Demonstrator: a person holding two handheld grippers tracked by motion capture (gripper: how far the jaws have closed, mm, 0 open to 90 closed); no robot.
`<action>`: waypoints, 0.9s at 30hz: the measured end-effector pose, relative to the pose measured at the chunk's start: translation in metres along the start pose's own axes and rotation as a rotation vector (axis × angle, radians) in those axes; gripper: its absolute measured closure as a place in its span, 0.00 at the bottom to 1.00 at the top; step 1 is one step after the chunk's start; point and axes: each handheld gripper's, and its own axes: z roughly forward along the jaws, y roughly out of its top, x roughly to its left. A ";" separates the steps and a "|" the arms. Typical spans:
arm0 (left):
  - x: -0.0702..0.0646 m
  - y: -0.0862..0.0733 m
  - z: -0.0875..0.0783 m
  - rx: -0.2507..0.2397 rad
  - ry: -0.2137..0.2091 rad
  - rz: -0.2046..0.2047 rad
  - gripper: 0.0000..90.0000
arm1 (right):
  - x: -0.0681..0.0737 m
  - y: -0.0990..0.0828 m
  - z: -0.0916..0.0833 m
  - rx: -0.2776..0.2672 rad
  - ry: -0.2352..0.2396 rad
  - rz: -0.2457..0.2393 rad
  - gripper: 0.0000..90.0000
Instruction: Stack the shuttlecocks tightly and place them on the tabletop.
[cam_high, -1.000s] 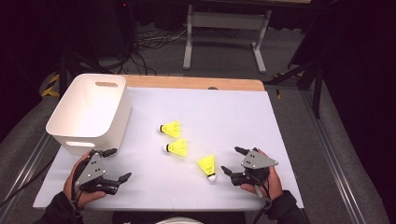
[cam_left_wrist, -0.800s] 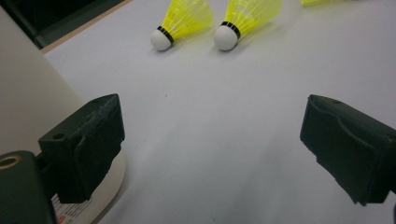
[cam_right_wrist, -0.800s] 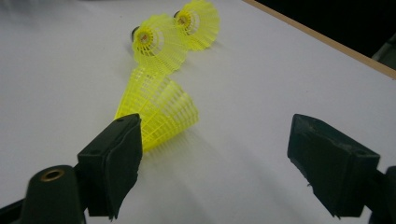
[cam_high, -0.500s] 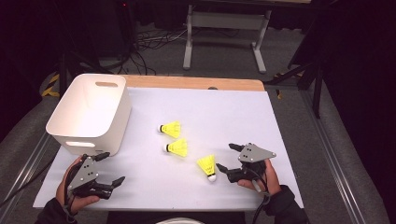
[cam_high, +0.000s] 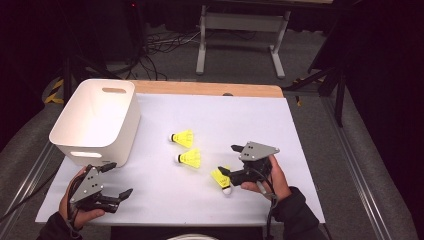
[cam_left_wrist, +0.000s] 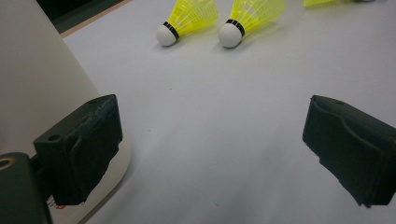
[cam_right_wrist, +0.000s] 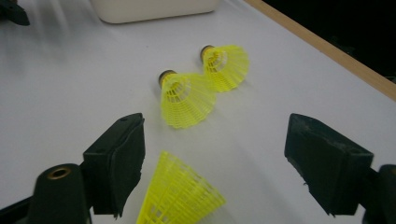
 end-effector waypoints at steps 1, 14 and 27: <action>0.000 0.000 0.000 -0.002 -0.003 -0.001 0.06 | 0.001 0.002 0.002 0.005 0.004 -0.009 0.22; 0.001 0.000 0.001 -0.003 -0.003 -0.005 0.06 | 0.016 0.018 0.031 0.090 0.090 -0.078 0.30; 0.002 0.000 -0.001 -0.017 0.000 -0.010 0.05 | 0.010 0.037 0.073 0.285 0.177 -0.085 0.57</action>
